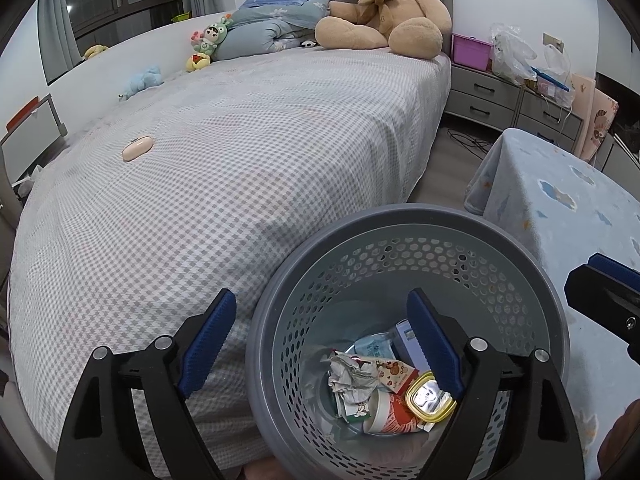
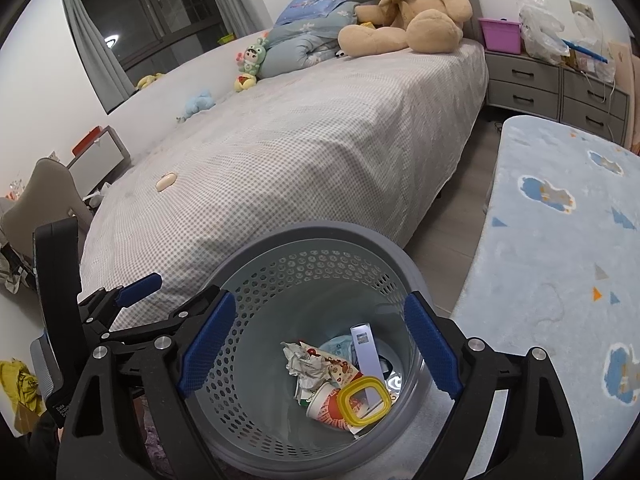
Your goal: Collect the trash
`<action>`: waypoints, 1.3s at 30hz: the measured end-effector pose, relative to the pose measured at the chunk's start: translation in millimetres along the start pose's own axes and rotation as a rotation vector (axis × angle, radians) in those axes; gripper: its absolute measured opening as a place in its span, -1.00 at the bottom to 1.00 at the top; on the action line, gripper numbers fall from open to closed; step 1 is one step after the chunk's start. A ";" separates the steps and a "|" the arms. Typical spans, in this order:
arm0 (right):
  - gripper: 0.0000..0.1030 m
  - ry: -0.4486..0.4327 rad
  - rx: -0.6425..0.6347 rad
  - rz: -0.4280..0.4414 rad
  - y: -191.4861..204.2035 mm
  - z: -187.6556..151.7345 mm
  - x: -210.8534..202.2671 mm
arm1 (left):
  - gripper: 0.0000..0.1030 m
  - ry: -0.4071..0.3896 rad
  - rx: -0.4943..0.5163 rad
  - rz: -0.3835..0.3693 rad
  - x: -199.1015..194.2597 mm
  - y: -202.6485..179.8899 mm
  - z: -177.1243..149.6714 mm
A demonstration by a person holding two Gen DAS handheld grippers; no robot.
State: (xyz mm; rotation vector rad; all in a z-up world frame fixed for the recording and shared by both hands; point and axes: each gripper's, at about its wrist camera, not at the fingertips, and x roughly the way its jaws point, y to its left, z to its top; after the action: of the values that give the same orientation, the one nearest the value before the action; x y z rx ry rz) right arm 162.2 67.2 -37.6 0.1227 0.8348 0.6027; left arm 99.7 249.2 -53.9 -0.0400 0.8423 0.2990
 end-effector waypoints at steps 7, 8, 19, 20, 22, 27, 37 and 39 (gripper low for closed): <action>0.65 0.000 0.000 0.000 0.1 0.0 -0.1 | 0.62 0.005 0.000 0.003 0.7 0.2 -0.6; 0.65 -0.002 -0.001 -0.001 0.0 0.0 -0.1 | 0.62 0.004 0.003 0.005 0.4 -0.1 -0.8; 0.65 0.000 -0.001 0.000 0.2 0.1 -0.4 | 0.62 -0.005 0.005 0.017 -2.6 0.0 0.3; 0.65 0.001 -0.001 0.000 -0.1 0.1 0.0 | 0.62 -0.005 0.006 0.018 -3.1 -0.2 0.4; 0.65 0.000 -0.001 0.000 0.2 0.1 -0.2 | 0.62 -0.004 0.008 0.019 -3.0 -0.5 0.9; 0.65 0.000 -0.002 0.000 0.5 0.0 -0.2 | 0.62 -0.005 0.007 0.020 -3.9 0.6 1.2; 0.65 0.000 -0.002 -0.001 0.8 -0.1 -0.1 | 0.62 -0.004 0.006 0.020 -3.6 1.0 1.3; 0.65 0.000 -0.002 -0.001 1.1 -0.1 -0.3 | 0.62 -0.003 0.006 0.020 -3.6 1.1 1.2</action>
State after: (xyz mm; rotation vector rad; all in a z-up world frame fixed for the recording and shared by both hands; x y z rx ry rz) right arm 161.5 67.9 -37.2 0.1206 0.8340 0.6028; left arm 98.0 249.5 -50.4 -0.0251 0.8406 0.3154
